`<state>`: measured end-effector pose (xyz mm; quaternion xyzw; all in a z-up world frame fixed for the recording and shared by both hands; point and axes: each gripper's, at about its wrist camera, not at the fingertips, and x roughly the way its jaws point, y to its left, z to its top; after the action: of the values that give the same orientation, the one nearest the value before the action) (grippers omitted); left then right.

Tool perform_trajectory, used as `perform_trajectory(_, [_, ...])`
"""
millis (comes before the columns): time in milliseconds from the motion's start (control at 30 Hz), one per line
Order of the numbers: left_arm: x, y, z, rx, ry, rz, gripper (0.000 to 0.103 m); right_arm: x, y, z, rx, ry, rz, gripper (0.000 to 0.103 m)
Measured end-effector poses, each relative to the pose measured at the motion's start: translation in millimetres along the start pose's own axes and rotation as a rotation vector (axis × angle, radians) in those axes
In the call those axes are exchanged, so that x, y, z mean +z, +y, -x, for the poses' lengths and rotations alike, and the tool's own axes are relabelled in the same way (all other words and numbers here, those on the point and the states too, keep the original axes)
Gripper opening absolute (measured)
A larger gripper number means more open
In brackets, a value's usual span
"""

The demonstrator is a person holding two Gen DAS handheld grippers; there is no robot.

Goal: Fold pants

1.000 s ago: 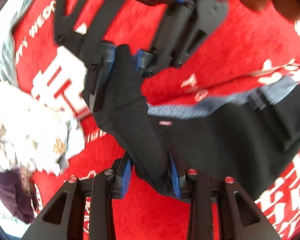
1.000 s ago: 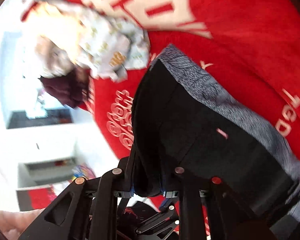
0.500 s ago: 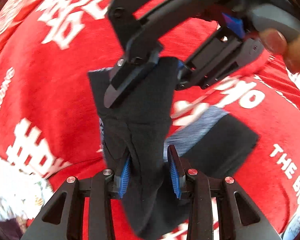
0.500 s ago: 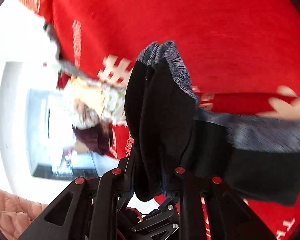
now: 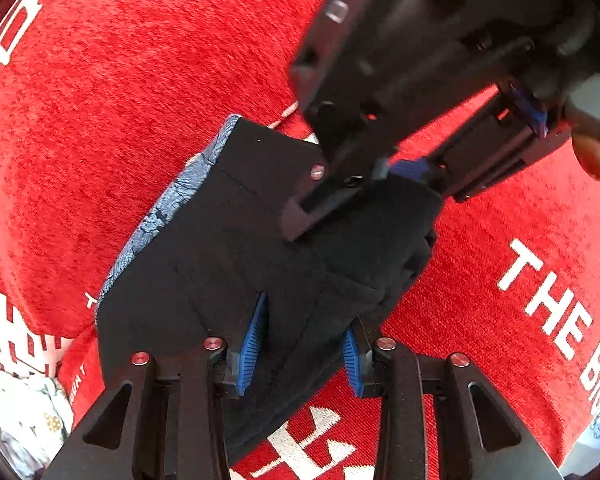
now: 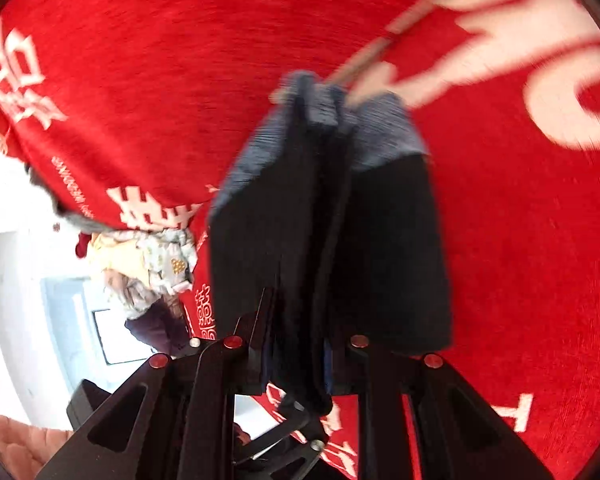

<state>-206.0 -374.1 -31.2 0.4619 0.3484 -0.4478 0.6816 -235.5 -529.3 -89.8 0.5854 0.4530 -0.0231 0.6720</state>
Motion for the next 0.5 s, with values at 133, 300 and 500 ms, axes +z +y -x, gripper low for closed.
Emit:
perform_trajectory(133, [-6.3,7.9,14.0,-0.103,-0.007,-0.001,0.059,-2.8,-4.2,5.0,-0.026,-0.009,-0.022,0.026])
perform_trajectory(300, [-18.7,45.7,49.5,-0.150,-0.035,0.067,0.059,-11.0,8.0,21.6,-0.201,-0.029,0.011,0.029])
perform_trajectory(500, [-31.2,141.0,21.9,-0.049,0.040,0.311,0.059,-14.1,53.0,37.9,-0.351,-0.113,0.156,0.031])
